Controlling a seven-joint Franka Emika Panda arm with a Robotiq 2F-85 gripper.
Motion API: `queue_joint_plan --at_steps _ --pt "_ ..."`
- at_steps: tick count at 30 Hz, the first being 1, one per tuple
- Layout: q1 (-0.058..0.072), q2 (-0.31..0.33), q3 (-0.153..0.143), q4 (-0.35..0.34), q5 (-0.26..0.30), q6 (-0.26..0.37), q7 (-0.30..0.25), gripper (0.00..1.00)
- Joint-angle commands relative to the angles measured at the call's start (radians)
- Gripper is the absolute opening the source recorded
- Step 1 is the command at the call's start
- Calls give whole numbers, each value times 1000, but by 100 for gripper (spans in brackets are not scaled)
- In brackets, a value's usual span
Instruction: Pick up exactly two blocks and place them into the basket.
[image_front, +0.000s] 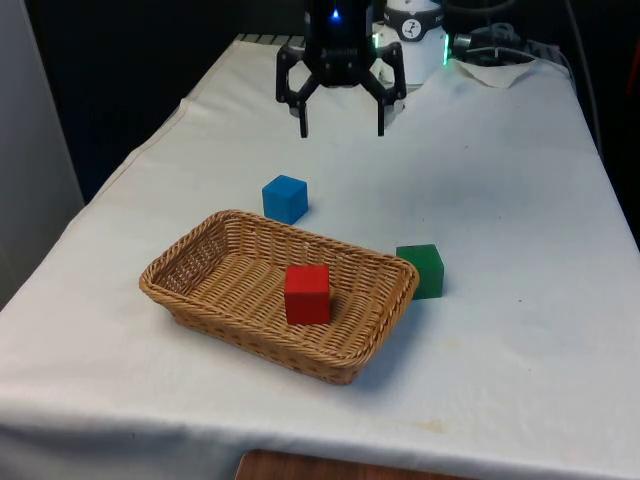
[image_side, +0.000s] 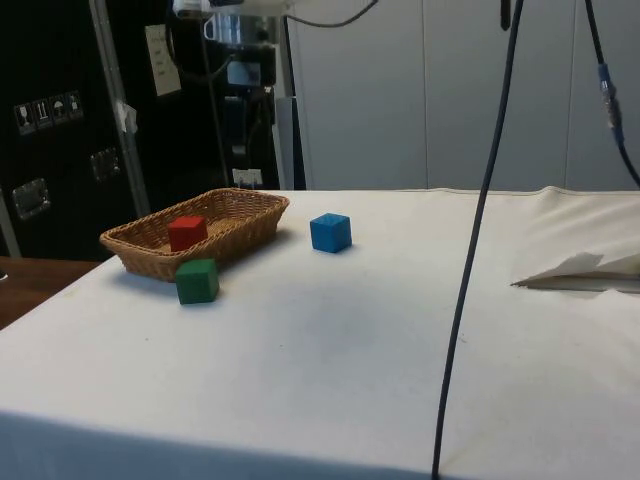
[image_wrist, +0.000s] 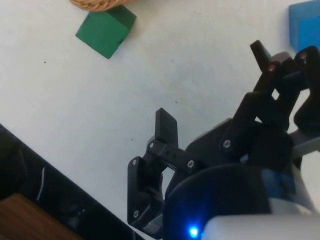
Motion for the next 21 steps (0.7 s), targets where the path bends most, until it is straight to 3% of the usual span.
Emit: queue_joint_plan --at_steps 1,7,8,9,17,18,19,21 --pt "16 -26 -8 -40 6 34 -18 100" --pt "18 -55 -15 -80 -3 50 -52 100" --pt "0 -40 -2 -53 4 28 -45 100" --pt "20 -58 -17 -88 -5 54 -55 100" --pt "29 -66 -15 -145 -30 105 -57 100" --pt "5 -53 2 -113 -21 77 -56 100" --pt "29 -65 -15 -150 -31 110 -57 100" --pt "29 -63 -9 -163 -30 125 -57 100"
